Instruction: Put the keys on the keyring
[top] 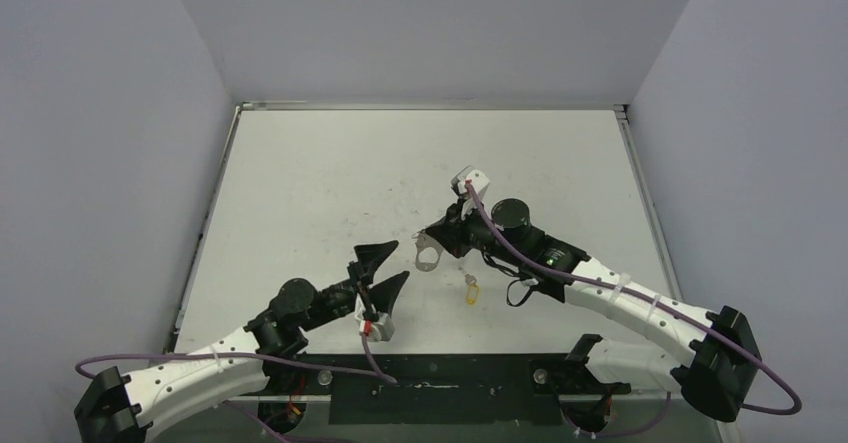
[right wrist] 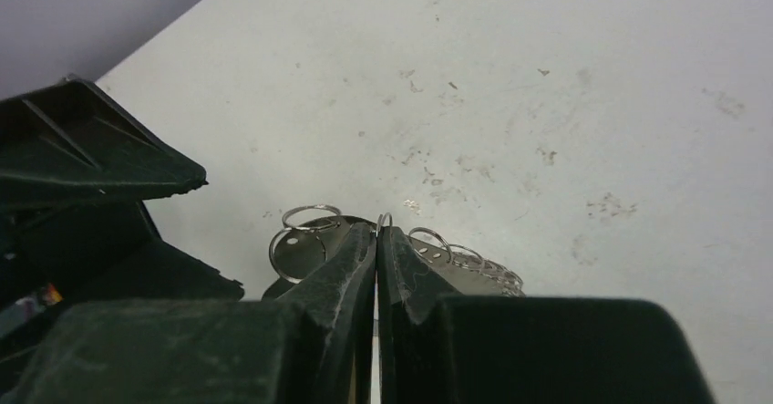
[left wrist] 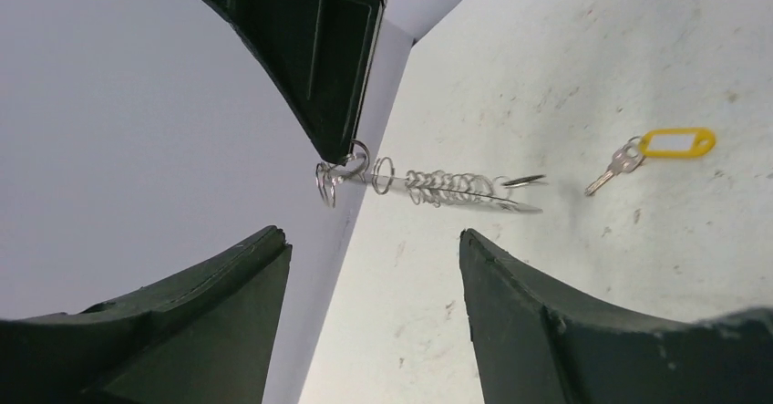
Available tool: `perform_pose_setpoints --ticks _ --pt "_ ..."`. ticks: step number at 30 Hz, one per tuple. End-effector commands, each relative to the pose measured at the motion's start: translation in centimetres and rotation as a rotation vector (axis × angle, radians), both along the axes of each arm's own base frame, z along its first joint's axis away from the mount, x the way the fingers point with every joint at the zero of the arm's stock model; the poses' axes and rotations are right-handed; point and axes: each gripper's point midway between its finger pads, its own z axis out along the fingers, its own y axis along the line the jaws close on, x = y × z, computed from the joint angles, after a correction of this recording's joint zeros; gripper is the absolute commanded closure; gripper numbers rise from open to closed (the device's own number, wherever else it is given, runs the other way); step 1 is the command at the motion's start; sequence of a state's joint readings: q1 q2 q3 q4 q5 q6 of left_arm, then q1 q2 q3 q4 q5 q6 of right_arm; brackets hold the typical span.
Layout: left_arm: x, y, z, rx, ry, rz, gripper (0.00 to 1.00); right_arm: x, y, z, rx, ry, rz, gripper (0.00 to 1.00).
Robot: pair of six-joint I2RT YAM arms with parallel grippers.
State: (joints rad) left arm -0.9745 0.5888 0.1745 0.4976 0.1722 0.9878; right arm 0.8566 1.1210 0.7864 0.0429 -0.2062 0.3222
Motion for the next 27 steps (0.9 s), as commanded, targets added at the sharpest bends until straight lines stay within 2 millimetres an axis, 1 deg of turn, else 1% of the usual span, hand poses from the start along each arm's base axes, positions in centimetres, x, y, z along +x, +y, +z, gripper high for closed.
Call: perform_pose_setpoints --ticks 1,7,9,12,14,16,21,27 --pt "-1.1 -0.8 2.0 -0.131 0.154 -0.065 0.33 0.7 -1.0 1.7 -0.089 -0.241 0.065 1.0" --pt "-0.4 -0.8 2.3 -0.268 0.307 -0.032 0.35 -0.2 -0.4 0.5 -0.134 -0.308 0.185 1.0" --pt "0.2 -0.5 2.2 -0.319 0.343 0.004 0.38 -0.8 0.2 0.0 -0.122 -0.309 0.234 1.0" --pt "1.1 0.4 1.5 -0.372 0.385 0.069 0.48 -1.5 1.0 -1.3 -0.114 -0.302 0.299 1.0" --pt "1.1 0.6 1.2 -0.385 0.397 0.075 0.51 -2.1 1.4 -2.6 -0.122 -0.289 0.354 1.0" --pt "1.2 1.2 1.1 -0.407 0.4 0.093 0.52 -2.5 1.6 -4.0 -0.138 -0.264 0.386 1.0" --pt "0.9 2.2 0.7 -0.419 0.409 0.11 0.53 -3.6 1.7 -6.2 -0.123 -0.234 0.418 1.0" --pt "0.2 1.9 -0.9 -0.385 0.459 0.084 0.53 -4.8 1.6 -8.7 -0.083 -0.139 0.391 1.0"
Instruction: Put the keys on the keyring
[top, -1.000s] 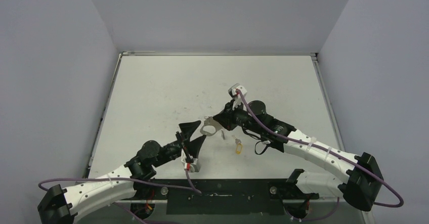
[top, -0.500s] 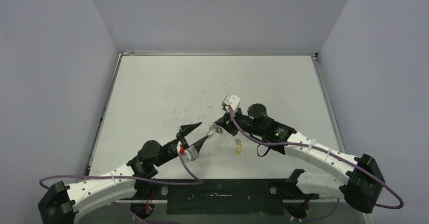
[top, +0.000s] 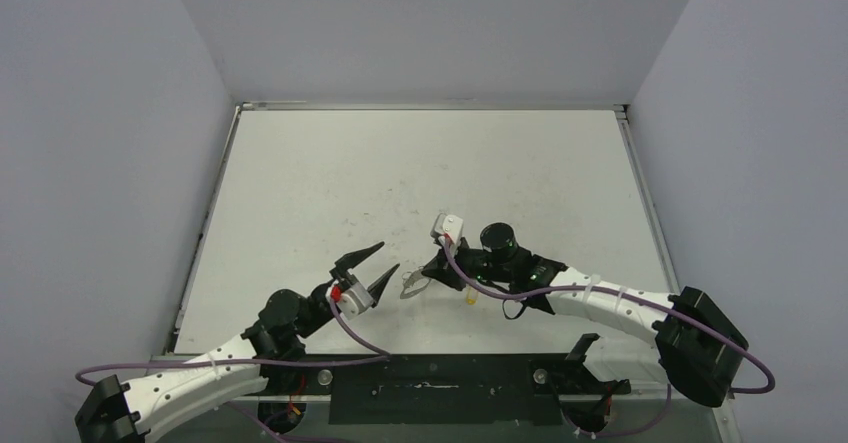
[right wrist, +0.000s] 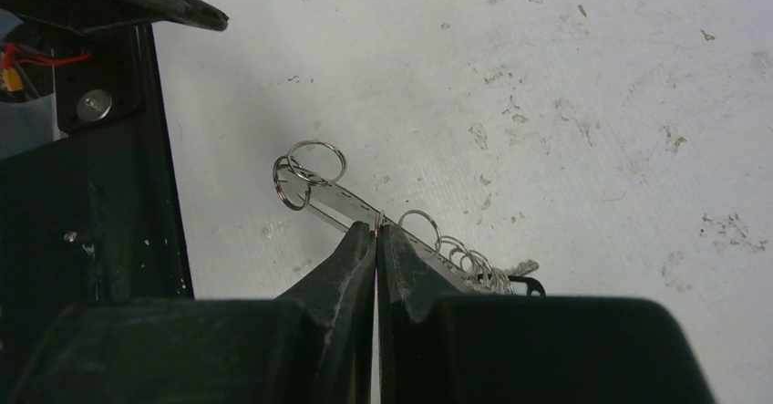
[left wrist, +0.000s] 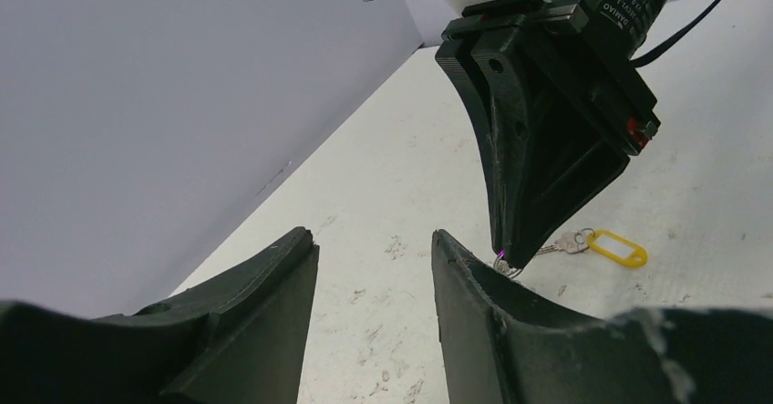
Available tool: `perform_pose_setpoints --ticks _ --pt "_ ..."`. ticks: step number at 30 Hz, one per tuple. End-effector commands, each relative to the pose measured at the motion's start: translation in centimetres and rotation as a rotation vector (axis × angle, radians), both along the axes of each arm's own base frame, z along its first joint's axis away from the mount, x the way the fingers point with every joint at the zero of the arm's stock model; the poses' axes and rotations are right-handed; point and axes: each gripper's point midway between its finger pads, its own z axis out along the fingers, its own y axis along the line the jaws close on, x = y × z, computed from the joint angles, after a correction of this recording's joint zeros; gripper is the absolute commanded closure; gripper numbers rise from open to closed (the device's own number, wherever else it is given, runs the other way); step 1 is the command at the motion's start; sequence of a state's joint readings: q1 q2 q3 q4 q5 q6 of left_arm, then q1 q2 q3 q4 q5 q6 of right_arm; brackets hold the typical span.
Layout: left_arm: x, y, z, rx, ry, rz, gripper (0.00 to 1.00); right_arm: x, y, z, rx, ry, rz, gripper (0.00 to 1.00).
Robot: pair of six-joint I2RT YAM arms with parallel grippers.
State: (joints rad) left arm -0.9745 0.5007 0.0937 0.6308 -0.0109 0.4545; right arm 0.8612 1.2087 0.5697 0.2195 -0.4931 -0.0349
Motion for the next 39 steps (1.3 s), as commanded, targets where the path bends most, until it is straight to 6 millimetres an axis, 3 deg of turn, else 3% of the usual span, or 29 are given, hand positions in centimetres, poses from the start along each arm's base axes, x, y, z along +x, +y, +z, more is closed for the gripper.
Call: perform_pose_setpoints --ticks 1,5,15,22,29,33,39 --pt "-0.7 -0.6 -1.5 0.008 0.057 -0.05 0.53 -0.7 1.1 -0.1 0.1 0.051 -0.005 1.0" --pt "-1.6 -1.7 -3.3 0.057 0.092 -0.124 0.55 -1.7 1.5 -1.0 0.185 0.125 -0.009 1.0" --pt "-3.3 -3.6 -6.3 0.164 0.163 -0.26 0.76 -3.5 0.9 -3.1 0.176 0.157 -0.014 1.0" --pt "-4.5 -3.6 -8.8 0.196 0.257 -0.306 0.92 -3.0 -0.5 -2.1 0.209 0.102 -0.085 1.0" --pt "-4.7 -3.4 -10.6 0.217 0.307 -0.298 0.89 -3.0 -1.1 0.1 0.253 0.017 -0.09 1.0" --pt "-4.0 -3.7 -9.8 0.218 0.274 -0.276 0.75 -3.3 -1.0 -0.3 0.229 0.006 -0.057 1.0" --pt "-2.6 -3.4 -7.9 0.229 0.189 -0.214 0.69 -4.1 -1.2 -1.2 0.206 0.009 -0.019 1.0"
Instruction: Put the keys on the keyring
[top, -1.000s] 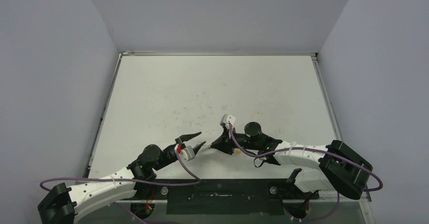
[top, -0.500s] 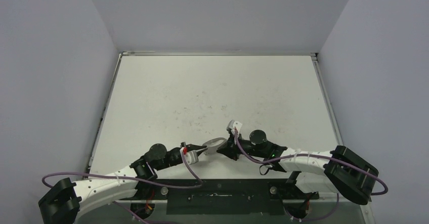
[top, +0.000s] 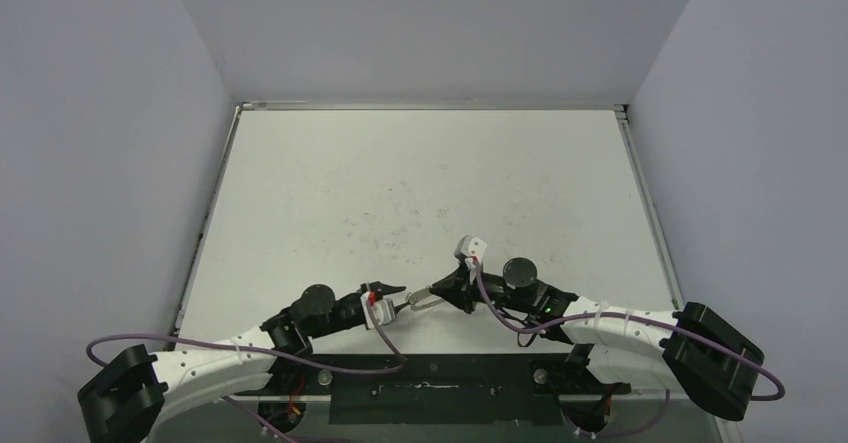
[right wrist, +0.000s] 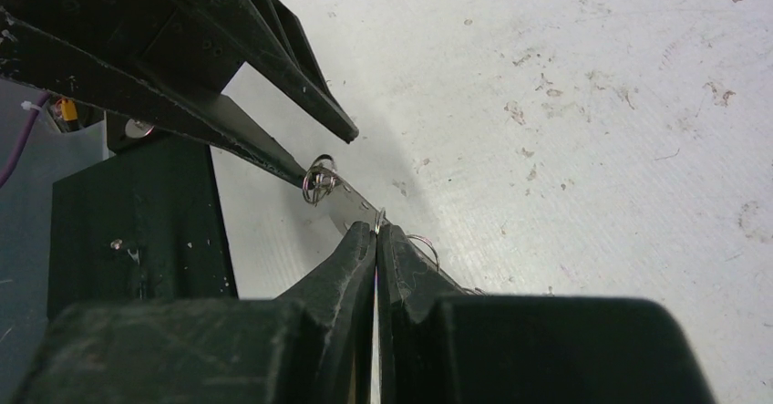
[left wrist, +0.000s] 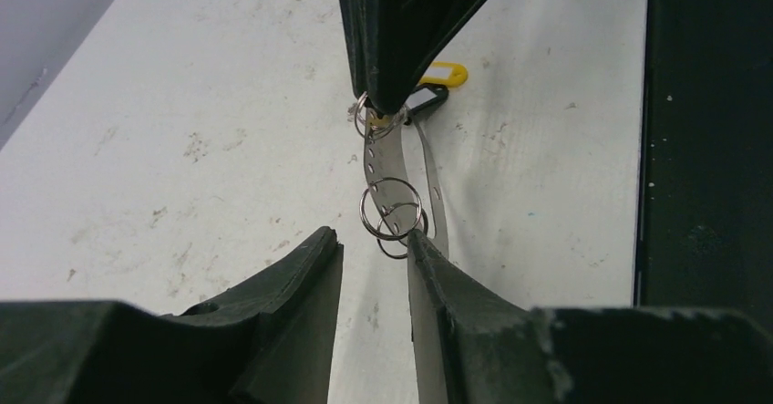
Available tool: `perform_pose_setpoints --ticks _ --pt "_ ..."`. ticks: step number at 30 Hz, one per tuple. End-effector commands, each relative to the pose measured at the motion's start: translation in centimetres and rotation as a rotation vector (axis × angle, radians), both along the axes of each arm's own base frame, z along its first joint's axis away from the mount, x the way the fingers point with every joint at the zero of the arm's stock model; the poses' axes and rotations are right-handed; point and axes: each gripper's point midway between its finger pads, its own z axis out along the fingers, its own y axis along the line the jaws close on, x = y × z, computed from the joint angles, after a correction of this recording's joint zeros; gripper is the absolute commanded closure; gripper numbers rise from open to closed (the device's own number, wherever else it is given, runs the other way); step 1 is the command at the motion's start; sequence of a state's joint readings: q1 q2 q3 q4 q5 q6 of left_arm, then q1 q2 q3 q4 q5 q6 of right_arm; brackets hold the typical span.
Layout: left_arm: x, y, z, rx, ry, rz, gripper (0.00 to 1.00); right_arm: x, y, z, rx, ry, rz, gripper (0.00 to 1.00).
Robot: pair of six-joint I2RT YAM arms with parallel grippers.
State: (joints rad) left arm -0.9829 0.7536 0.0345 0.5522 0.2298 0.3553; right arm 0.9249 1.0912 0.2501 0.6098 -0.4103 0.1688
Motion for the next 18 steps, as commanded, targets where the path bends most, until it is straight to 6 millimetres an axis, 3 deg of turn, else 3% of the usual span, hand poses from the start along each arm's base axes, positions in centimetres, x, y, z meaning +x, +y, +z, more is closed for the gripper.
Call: perform_pose_setpoints --ticks 1,14,18 --pt "1.6 -0.5 4.0 -0.057 -0.117 0.042 0.68 -0.9 0.3 0.6 0.019 -0.052 0.06 1.0" --pt "3.5 0.2 6.1 -0.088 -0.21 0.128 0.68 -1.8 0.0 -1.4 -0.07 -0.019 0.117 1.0" --pt "3.5 -0.3 5.3 -0.056 -0.195 0.101 0.69 -2.5 0.2 -2.4 -0.083 0.033 0.141 1.0"
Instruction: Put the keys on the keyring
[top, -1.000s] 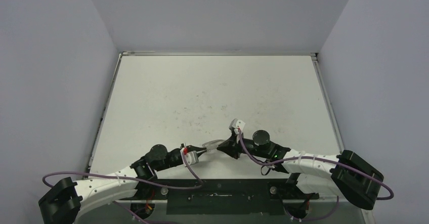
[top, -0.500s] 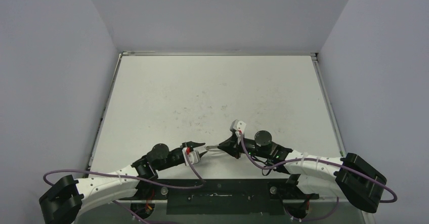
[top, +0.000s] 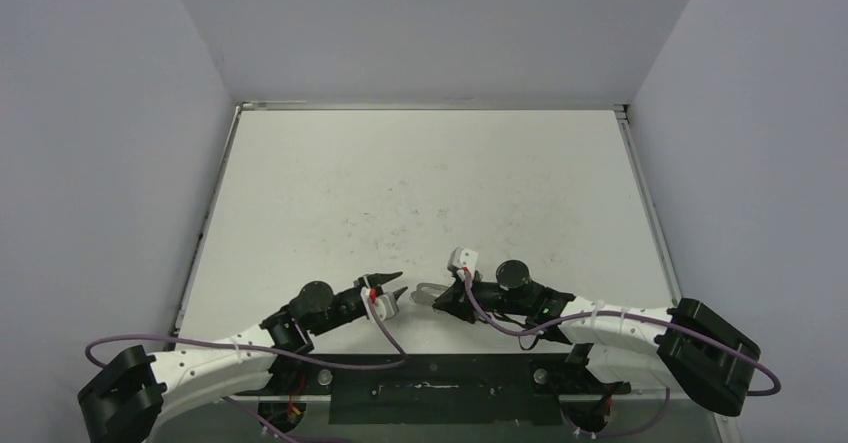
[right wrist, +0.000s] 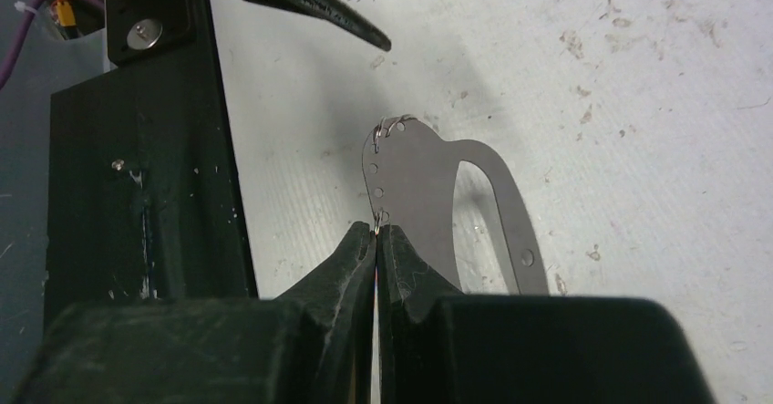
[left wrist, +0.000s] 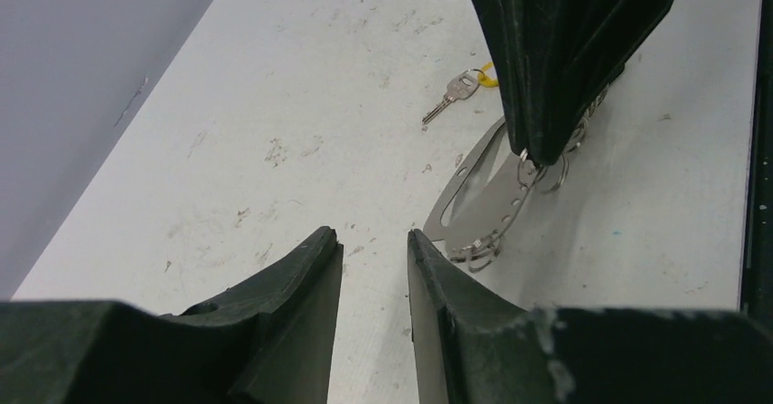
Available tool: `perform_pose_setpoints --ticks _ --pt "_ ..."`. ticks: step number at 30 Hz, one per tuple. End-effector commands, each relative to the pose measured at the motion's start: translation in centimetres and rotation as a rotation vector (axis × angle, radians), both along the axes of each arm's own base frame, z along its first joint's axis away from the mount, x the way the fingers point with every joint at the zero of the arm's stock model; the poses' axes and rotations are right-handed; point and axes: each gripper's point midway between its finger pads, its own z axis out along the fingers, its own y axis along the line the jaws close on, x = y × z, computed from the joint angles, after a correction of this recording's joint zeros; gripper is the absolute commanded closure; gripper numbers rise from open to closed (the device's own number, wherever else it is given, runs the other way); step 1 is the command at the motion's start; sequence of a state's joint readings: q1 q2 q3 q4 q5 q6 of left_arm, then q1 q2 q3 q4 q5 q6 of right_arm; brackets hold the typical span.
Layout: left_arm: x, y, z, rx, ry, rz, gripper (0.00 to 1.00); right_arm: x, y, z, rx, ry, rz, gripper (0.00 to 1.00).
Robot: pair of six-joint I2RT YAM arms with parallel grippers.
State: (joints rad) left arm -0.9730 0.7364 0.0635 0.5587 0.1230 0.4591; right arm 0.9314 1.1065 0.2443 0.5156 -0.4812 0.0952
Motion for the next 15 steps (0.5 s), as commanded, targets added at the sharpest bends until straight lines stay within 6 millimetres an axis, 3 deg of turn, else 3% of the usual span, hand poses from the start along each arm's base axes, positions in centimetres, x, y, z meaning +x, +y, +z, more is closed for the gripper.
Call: perform_pose_setpoints --ticks 1,7,15 --pt "0.7 -1.3 2.7 -0.044 -0.052 -0.022 0.7 -0.9 0.8 0.0 0.01 0.029 0.05 1.0" --pt "-0.6 -3.3 -0.7 0.031 -0.016 -0.16 0.71 -1.0 0.5 -2.0 -0.067 0.098 0.026 1.0" --pt "-2.3 -5.9 -5.2 0.122 0.036 -0.32 0.71 0.2 0.2 -1.9 -0.068 0.095 -0.056 1.0"
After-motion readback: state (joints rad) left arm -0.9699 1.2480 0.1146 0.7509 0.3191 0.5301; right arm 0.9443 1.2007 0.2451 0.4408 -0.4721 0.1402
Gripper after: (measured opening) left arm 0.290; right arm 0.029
